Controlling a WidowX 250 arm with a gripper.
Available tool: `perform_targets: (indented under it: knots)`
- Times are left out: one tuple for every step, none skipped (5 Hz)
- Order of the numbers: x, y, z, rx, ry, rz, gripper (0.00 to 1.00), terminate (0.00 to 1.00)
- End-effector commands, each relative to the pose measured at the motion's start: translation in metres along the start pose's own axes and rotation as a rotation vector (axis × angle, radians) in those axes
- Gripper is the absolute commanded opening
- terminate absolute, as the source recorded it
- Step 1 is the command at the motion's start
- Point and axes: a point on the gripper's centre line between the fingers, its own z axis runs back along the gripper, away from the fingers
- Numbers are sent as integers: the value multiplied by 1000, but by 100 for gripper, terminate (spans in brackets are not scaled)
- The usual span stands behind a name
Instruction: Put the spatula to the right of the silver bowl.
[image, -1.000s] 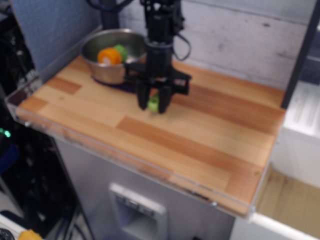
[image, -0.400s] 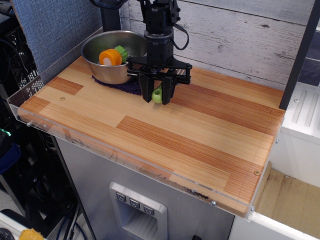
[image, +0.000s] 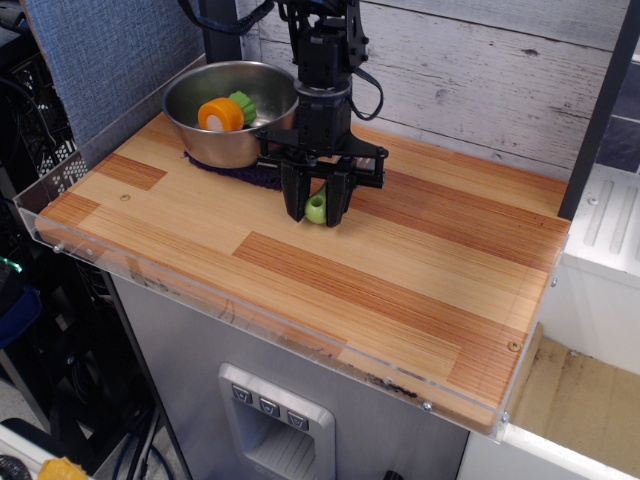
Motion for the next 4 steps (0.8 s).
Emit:
perform_targets:
  knots:
    - [-7, 3, 37, -7, -106, -59, 100, 0]
    - [-24, 10, 83, -11, -230, -79, 100, 0]
    - [-48, 27, 129, -13, -344, -96, 100, 0]
    - [-51, 40, 143, -43, -345, -131, 100, 0]
